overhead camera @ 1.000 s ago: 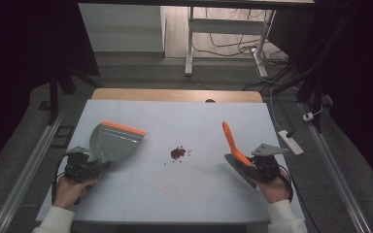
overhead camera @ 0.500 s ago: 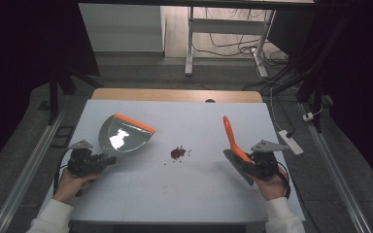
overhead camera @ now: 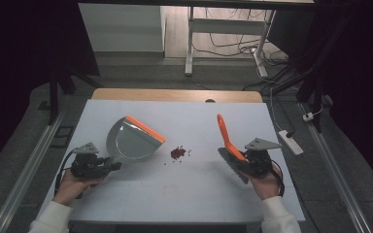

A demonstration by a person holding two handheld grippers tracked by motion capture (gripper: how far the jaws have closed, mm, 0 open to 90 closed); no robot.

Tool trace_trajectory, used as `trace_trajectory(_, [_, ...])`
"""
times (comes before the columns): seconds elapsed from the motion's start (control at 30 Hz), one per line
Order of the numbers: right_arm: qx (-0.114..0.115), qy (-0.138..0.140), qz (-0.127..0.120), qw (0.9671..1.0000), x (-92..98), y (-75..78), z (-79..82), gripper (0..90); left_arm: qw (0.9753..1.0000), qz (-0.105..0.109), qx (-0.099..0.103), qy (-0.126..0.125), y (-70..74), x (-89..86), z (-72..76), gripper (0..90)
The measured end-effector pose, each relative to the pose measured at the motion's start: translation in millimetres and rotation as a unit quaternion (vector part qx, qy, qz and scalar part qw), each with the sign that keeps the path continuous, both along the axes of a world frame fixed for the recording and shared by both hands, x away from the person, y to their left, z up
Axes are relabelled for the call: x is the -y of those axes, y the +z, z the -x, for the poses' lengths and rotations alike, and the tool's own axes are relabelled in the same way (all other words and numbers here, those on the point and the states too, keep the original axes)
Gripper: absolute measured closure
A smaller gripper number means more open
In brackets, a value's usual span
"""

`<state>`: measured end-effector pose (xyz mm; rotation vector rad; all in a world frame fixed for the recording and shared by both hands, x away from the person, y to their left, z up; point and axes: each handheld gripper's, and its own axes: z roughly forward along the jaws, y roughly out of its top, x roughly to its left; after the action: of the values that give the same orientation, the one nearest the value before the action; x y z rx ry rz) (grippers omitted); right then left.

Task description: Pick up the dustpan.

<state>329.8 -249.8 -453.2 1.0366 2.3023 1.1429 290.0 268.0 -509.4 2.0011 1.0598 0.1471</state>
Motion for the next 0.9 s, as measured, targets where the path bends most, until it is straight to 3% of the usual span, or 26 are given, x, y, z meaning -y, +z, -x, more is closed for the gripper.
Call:
trace_trajectory(0.57, [0.012,0.008,-0.011,0.9998,-20.7,9.3,-25.0,70.2,0.9991,-0.009,0.0,-0.042,-0.1,2.6,1.8,61.7])
trace_trajectory(0.9, [0.016,0.012,-0.021,0.9996,-34.8,13.4,-38.8,70.1,0.9973,-0.014,-0.008,-0.072,2.8,7.2,4.3,61.7])
